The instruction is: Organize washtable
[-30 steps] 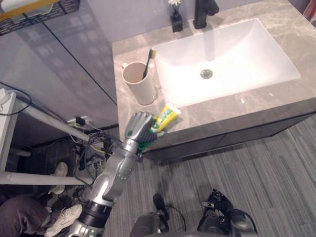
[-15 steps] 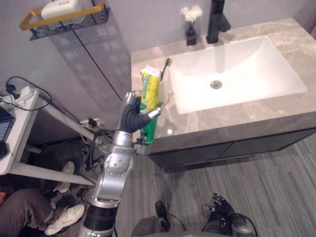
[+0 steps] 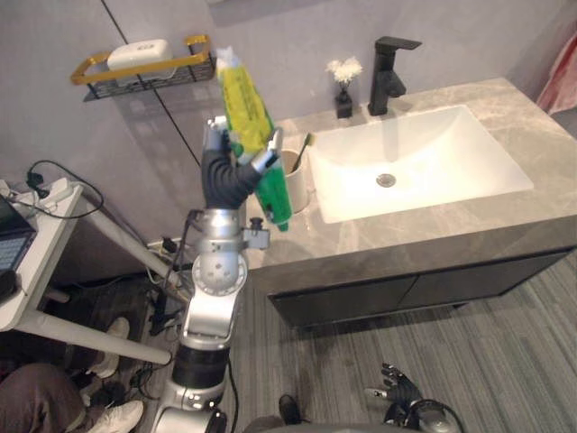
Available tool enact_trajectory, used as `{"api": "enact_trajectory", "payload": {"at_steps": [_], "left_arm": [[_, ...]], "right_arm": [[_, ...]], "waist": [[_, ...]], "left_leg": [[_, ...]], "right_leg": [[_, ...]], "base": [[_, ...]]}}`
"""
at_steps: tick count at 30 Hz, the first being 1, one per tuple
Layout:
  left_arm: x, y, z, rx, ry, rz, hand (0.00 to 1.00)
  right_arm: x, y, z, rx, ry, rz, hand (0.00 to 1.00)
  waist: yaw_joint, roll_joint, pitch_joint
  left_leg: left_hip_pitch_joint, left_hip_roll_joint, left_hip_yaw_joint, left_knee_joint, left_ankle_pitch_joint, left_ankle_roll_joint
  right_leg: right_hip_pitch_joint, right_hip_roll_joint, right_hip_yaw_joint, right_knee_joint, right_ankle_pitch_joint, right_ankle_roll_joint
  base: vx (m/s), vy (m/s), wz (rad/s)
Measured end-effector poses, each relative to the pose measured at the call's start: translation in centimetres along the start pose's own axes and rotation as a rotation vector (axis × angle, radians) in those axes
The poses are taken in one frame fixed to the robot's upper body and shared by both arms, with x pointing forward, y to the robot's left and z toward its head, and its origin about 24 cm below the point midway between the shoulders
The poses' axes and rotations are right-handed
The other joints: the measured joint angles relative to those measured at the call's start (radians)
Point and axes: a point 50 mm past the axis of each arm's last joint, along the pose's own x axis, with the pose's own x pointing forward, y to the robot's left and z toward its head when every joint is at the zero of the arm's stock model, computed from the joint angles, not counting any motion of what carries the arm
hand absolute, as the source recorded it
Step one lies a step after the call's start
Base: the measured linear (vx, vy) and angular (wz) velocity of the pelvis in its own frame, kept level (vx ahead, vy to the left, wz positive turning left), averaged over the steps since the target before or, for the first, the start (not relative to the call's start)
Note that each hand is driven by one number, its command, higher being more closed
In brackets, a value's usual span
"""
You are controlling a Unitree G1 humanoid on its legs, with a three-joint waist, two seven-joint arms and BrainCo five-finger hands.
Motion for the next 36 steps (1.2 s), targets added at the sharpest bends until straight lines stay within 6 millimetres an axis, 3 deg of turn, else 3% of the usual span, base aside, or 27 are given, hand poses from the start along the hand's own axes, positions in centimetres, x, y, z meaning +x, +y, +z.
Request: {"api": "enact_trajectory", "payload": {"at_steps": [5,11,19,25,30,33,36], "left_arm": [[1.7,-0.2,-0.4,-0.004,-0.007,0.093,1.0],[3.9,2.0,-0.1,0.076,-0.058,0.29,1.0],[5.8,3.8,-0.4,0.222,-0.077,0.373,1.0],[7.0,4.2,0.2,0.24,-0.105,0.422,1.0],[8.4,3.7,1.3,0.233,-0.155,0.443,1.0],[10.2,3.6,3.0,0.22,-0.227,0.478,1.0],[11.0,4.1,4.1,0.232,-0.27,0.509,1.0]], "right_arm": [[0.0,0.7,0.3,-0.031,-0.017,0.027,0.0],[-0.2,1.3,0.5,-0.052,-0.046,0.026,0.0],[-0.5,1.7,0.7,-0.062,-0.08,0.034,0.0],[-0.7,1.9,1.0,-0.061,-0.107,0.023,0.0],[-0.7,2.0,1.4,-0.064,-0.128,0.015,0.0],[-0.7,2.8,2.3,-0.081,-0.169,0.043,0.0],[-0.7,3.3,3.1,-0.071,-0.208,0.052,0.0]], "waist": [[-0.01,-0.018,-0.015],[-0.027,-0.034,-0.026],[-0.034,-0.049,-0.034],[-0.032,-0.059,-0.035],[-0.029,-0.07,-0.027],[-0.029,-0.091,0.0],[-0.029,-0.092,0.016]], "left_leg": [[0.009,0.001,0.022,-0.004,0.0,0.0],[0.023,0.004,0.086,-0.014,-0.001,-0.001],[0.013,0.014,0.145,-0.019,-0.008,-0.005],[-0.036,0.032,0.165,0.015,-0.025,-0.008],[-0.083,0.044,0.179,0.053,-0.035,-0.004],[-0.134,0.056,0.191,0.085,-0.035,-0.004],[-0.166,0.063,0.199,0.099,-0.035,-0.003]], "right_leg": [[-0.003,0.0,0.012,0.0,0.0,0.0],[-0.024,0.001,0.054,0.004,0.0,0.0],[-0.078,0.006,0.09,0.023,0.0,0.0],[-0.133,0.01,0.087,0.04,0.0,-0.001],[-0.183,0.008,0.083,0.058,0.0,-0.003],[-0.23,0.009,0.085,0.072,0.002,-0.011],[-0.262,0.011,0.092,0.073,0.006,-0.016]], "base": [[-0.01,-0.003,-0.09],[-0.01,-0.004,-0.2],[-0.01,-0.007,-0.2],[-0.02,-0.021,-0.1],[-0.02,-0.015,-0.07],[-0.05,-0.022,-0.02],[-0.05,-0.022,-0.08]]}}
